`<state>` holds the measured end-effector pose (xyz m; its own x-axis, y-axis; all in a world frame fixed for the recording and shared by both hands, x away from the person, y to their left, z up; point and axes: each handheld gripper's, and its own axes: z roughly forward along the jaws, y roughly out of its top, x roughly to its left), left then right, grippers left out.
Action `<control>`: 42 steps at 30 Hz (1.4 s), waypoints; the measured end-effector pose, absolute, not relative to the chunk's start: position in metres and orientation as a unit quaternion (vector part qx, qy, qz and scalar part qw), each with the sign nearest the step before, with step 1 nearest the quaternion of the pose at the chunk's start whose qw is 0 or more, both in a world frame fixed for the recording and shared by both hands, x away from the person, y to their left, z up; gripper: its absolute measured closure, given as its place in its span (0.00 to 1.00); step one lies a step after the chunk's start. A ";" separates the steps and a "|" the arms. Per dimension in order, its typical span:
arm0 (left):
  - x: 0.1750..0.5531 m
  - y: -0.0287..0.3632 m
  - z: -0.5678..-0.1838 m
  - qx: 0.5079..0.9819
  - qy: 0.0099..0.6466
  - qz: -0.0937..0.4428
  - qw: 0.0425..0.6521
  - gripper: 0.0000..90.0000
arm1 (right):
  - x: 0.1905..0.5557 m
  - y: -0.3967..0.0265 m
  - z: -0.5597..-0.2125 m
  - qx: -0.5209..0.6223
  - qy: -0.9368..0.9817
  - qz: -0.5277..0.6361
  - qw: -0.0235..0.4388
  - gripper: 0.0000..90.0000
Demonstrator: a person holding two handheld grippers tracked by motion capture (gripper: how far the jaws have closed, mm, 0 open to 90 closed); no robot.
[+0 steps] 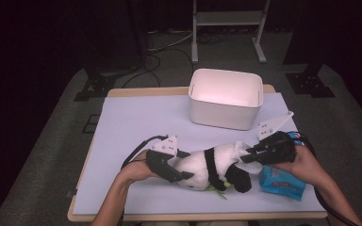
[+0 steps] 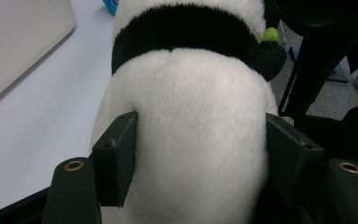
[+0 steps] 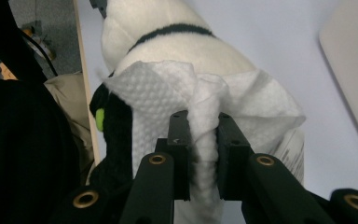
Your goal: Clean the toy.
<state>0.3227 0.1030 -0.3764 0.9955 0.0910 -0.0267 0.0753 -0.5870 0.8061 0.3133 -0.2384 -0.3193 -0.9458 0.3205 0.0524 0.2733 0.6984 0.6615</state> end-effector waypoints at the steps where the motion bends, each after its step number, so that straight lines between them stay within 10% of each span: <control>1: 0.323 0.103 -0.376 0.891 0.047 0.010 0.452 0.37 | 0.315 -0.235 -0.317 0.158 0.922 0.352 0.035 0.86; 12: 0.326 0.101 -0.371 0.897 0.054 0.011 0.439 0.37 | 0.336 -0.190 -0.309 0.133 0.930 0.340 0.024 0.86; 31: 0.332 0.078 -0.382 0.898 0.119 -0.033 0.422 0.03 | 0.326 -0.188 -0.320 0.133 0.934 0.330 0.025 0.87; 42: 0.330 0.085 -0.373 0.895 0.087 0.017 0.437 0.37 | 0.333 -0.191 -0.313 0.136 0.929 0.344 0.030 0.87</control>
